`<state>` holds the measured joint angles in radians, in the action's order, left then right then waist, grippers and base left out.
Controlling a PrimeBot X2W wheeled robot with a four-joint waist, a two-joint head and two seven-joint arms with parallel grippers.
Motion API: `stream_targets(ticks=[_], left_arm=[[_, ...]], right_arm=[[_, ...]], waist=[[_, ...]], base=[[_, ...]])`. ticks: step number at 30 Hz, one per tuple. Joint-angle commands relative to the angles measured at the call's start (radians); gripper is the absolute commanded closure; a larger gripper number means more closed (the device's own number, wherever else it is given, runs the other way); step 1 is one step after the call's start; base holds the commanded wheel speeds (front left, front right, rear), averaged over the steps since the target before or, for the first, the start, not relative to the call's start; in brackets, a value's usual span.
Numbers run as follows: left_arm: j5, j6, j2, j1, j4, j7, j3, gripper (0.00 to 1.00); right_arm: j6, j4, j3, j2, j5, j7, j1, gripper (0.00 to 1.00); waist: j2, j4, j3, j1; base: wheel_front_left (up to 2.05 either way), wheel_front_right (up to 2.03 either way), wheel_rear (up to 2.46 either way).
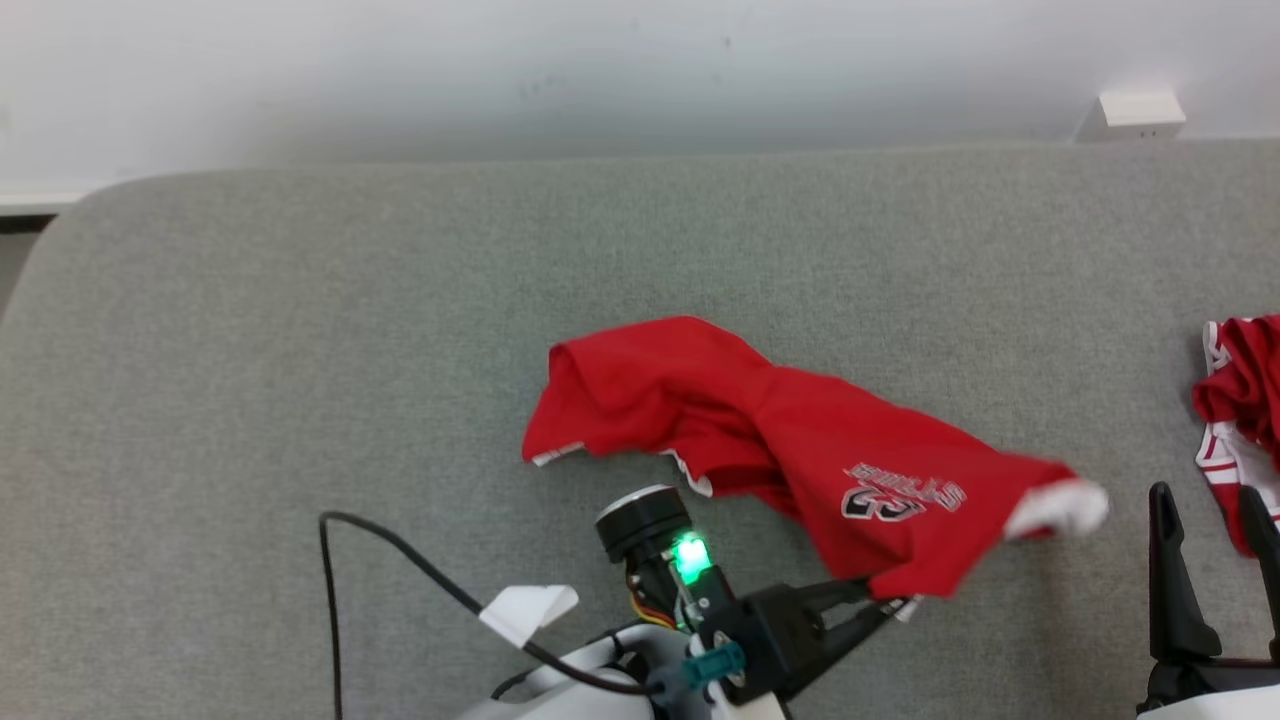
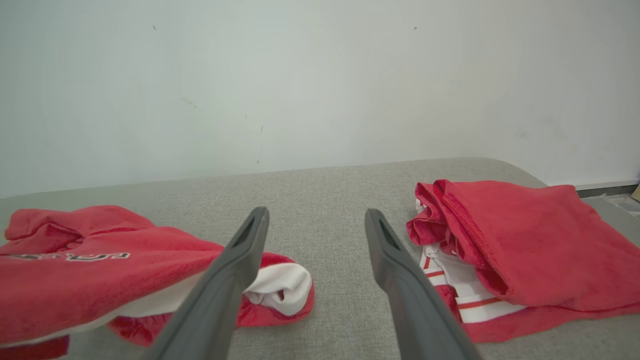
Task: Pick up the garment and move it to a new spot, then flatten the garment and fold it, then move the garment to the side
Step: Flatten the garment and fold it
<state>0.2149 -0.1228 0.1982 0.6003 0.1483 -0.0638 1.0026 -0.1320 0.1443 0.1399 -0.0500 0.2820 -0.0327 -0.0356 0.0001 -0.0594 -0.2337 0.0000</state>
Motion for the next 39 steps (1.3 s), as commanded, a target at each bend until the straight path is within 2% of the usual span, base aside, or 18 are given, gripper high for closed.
stream_targets(ticks=[1,6,11,14,17,18,19,24,31,34,36,37,38,39], left_arm=[[0.019,-0.003,0.021,0.018,-0.064,0.025,0.009,1.00],[0.089,-0.005,0.033,0.064,-0.253,0.135,0.010,1.00],[0.109,0.009,-0.003,0.151,-0.333,0.188,-0.043,1.00],[0.116,0.046,-0.013,0.190,-0.307,0.202,-0.105,1.00],[0.148,0.096,0.013,0.170,-0.246,0.221,-0.172,1.00],[0.148,0.096,0.013,0.170,-0.246,0.221,-0.172,1.00],[0.165,0.125,0.039,0.138,-0.205,0.228,-0.207,1.00],[0.235,0.184,0.111,0.007,-0.109,0.215,-0.280,1.00],[0.325,0.237,0.160,-0.173,-0.053,0.153,-0.349,1.00],[0.368,0.255,0.156,-0.248,-0.032,0.114,-0.377,1.00],[0.394,0.252,0.141,-0.275,-0.018,0.079,-0.390,1.00],[0.400,0.247,0.137,-0.281,-0.006,0.063,-0.392,0.95],[0.403,0.239,0.130,-0.286,0.009,0.050,-0.389,0.23],[0.404,0.232,0.123,-0.286,0.022,0.030,-0.391,0.00]], right_arm=[[0.003,-0.008,0.004,-0.002,0.006,-0.004,-0.014,0.00],[0.003,-0.027,0.011,-0.002,0.018,-0.010,-0.030,0.00],[0.003,-0.045,0.012,-0.002,0.037,-0.015,-0.045,0.00],[0.003,-0.055,0.008,-0.002,0.045,-0.020,-0.048,0.00],[0.003,-0.058,-0.001,-0.002,0.053,-0.023,-0.046,0.00],[0.003,-0.058,-0.001,-0.002,0.053,-0.023,-0.046,0.00],[0.003,-0.056,0.001,-0.002,0.054,-0.027,-0.049,0.00],[0.003,-0.059,-0.001,-0.001,0.056,-0.023,-0.043,0.00],[0.003,-0.058,0.003,-0.002,0.043,-0.015,-0.018,0.00],[0.003,-0.059,-0.006,-0.002,0.036,-0.006,-0.004,0.00],[0.003,-0.060,-0.010,-0.002,0.037,-0.002,-0.001,0.00],[0.003,-0.060,-0.011,-0.002,0.034,0.000,0.003,0.00],[0.003,-0.060,-0.011,-0.002,0.032,0.001,0.006,0.00],[0.003,-0.060,-0.014,-0.002,0.033,0.004,0.011,0.00]], waist=[[-0.0001,0.007,0.025,0.0000],[-0.0001,0.003,0.073,0.0000],[-0.0001,-0.009,0.101,0.0000],[-0.0001,-0.016,0.111,0.0000],[-0.0001,-0.022,0.111,0.0000],[-0.0001,-0.022,0.111,0.0000],[-0.0001,-0.017,0.103,0.0000],[-0.0001,0.004,0.074,0.0000],[-0.0001,0.031,0.034,0.0000],[-0.0001,0.040,0.021,0.0000],[-0.0001,0.050,0.015,0.0000],[-0.0001,0.055,0.013,0.0000],[-0.0001,0.060,0.012,0.0000],[-0.0001,0.063,0.013,0.0000]], base=[[0.00,0.00,0.00],[0.00,0.00,0.00],[0.00,0.00,0.00],[0.00,0.00,0.00],[0.00,0.00,0.00],[0.00,0.00,0.00],[0.00,0.00,0.00],[0.00,0.00,0.00],[0.00,0.00,0.00],[0.00,0.00,0.00],[0.00,0.00,0.00],[0.00,0.00,0.00],[0.00,0.00,0.00],[0.00,0.00,0.00]])
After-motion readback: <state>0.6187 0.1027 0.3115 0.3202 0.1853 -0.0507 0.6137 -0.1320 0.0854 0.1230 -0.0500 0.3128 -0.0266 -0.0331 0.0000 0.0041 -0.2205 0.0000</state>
